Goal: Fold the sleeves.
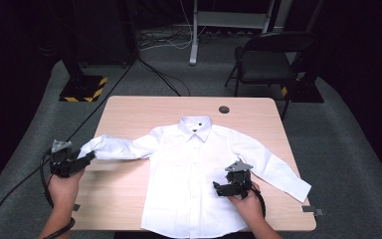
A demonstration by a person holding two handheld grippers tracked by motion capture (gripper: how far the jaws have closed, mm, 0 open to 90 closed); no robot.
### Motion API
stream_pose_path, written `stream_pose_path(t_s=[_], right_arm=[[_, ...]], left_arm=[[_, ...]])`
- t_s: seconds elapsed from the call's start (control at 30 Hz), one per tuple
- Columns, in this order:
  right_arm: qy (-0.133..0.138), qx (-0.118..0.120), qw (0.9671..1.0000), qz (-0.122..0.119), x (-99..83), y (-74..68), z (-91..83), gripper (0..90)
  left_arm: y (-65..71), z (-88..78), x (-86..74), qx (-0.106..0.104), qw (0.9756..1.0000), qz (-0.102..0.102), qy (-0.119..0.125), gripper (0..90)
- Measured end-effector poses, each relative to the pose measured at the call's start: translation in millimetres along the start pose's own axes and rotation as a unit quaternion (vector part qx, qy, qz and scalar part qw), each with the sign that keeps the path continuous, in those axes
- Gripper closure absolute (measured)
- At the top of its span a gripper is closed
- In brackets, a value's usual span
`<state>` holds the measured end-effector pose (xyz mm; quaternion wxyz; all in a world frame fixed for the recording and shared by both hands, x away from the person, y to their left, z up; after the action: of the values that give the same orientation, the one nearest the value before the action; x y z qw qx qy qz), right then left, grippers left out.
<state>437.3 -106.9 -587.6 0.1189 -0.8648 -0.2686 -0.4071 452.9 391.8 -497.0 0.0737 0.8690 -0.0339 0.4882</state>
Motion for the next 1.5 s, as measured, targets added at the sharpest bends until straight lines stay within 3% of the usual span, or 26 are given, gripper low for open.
stream_pose_path(t_s=[0.23,0.37,0.47,0.5,0.53,0.57,0.67,0.7,0.73,0.77,0.83,0.87,0.9,0.93,0.97,1.0,1.03,1.07,1.13,1.3,1.4,1.43,1.47,1.5], right_arm=[[0.001,0.001,1.0000,-0.001,-0.1,0.1,0.0,8.0],[0.000,0.001,1.0000,-0.001,-0.1,0.1,0.0,8.0],[0.001,0.001,1.0000,-0.002,-0.2,0.2,0.0,7.9],[0.001,0.001,1.0000,-0.001,-0.1,0.1,0.2,7.7],[0.001,0.001,1.0000,-0.001,0.0,0.0,0.3,7.5],[0.001,0.001,1.0000,-0.001,0.0,0.0,0.3,7.5],[0.001,0.000,1.0000,0.000,0.3,0.0,0.6,7.5],[0.000,0.000,1.0000,0.000,0.4,-0.1,0.8,7.4],[0.000,0.000,1.0000,0.000,0.4,-0.1,0.8,7.4],[0.001,0.001,1.0000,0.000,0.4,-0.1,0.9,7.4],[0.001,0.001,1.0000,-0.001,0.3,0.0,0.8,7.4],[0.001,0.001,1.0000,-0.001,0.3,0.0,0.8,7.4],[0.002,0.001,1.0000,-0.001,0.2,0.0,0.7,7.4],[0.002,0.001,1.0000,-0.002,0.2,0.1,0.7,7.4],[0.002,0.002,1.0000,-0.002,0.1,0.1,0.6,7.4],[0.002,0.002,1.0000,-0.002,0.1,0.1,0.6,7.4],[0.002,0.002,1.0000,-0.002,0.1,0.1,0.6,7.4],[0.002,0.002,1.0000,-0.002,0.1,0.1,0.6,7.4],[0.002,0.002,1.0000,-0.002,0.1,0.1,0.7,7.3],[0.002,0.002,1.0000,-0.003,0.2,0.2,0.9,7.1],[0.002,0.002,1.0000,-0.003,0.2,0.3,0.9,7.1],[0.003,0.002,1.0000,-0.003,0.2,0.3,1.0,7.0],[0.003,0.002,1.0000,-0.003,0.2,0.3,1.0,7.0],[0.003,0.002,1.0000,-0.003,0.3,0.3,1.1,7.0]], left_arm=[[-2.1,0.4,17.4,0.017,0.9998,0.006,-0.009,45.2],[2.0,2.8,12.2,0.011,0.9997,0.018,-0.012,45.2],[11.8,4.6,3.6,-0.028,0.9994,0.023,-0.003,45.1],[23.1,6.0,-0.6,-0.055,0.9977,0.039,0.002,45.1],[29.6,6.6,-1.9,-0.066,0.9965,0.052,0.004,45.0],[29.6,6.6,-1.9,-0.066,0.9965,0.052,0.004,45.0],[52.2,8.5,-4.6,-0.100,0.9909,0.089,0.009,44.9],[67.3,9.5,-7.0,-0.119,0.9861,0.116,0.012,44.9],[67.3,9.5,-7.0,-0.119,0.9861,0.116,0.012,44.8],[80.8,11.7,-10.4,-0.135,0.9816,0.135,0.007,44.8],[92.6,13.7,-13.4,-0.153,0.9775,0.145,0.003,44.8],[92.6,13.7,-13.4,-0.153,0.9775,0.145,0.003,44.7],[102.9,14.8,-16.1,-0.168,0.9733,0.156,0.000,44.7],[107.9,15.3,-17.5,-0.176,0.9713,0.160,-0.001,44.7],[107.9,15.3,-17.5,-0.176,0.9713,0.160,-0.001,44.7],[112.2,15.6,-18.9,-0.181,0.9692,0.167,-0.003,44.7],[120.5,16.1,-22.5,-0.193,0.9653,0.176,-0.007,44.7],[120.5,16.1,-22.5,-0.193,0.9653,0.176,-0.007,44.7],[127.4,16.0,-26.9,-0.201,0.9618,0.185,-0.012,44.7],[147.8,13.3,-38.1,-0.233,0.9482,0.215,-0.025,44.8],[157.5,13.6,-43.3,-0.245,0.9425,0.225,-0.033,44.8],[163.6,14.0,-46.5,-0.251,0.9385,0.234,-0.038,44.8],[163.6,14.0,-46.5,-0.251,0.9385,0.234,-0.038,44.8],[166.5,14.1,-47.8,-0.254,0.9364,0.238,-0.040,44.8]])
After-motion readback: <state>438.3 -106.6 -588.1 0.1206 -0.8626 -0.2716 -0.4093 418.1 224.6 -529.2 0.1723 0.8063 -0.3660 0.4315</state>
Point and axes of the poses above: each handheld gripper's, and its own axes: z roughly forward along the jaws, x roughly out of its top, y roughly to its right, the point moved 7 cm from there along z, roughly forward along the jaws, and after that the axes turned 3 degrees about y, right-handed, at the moved point
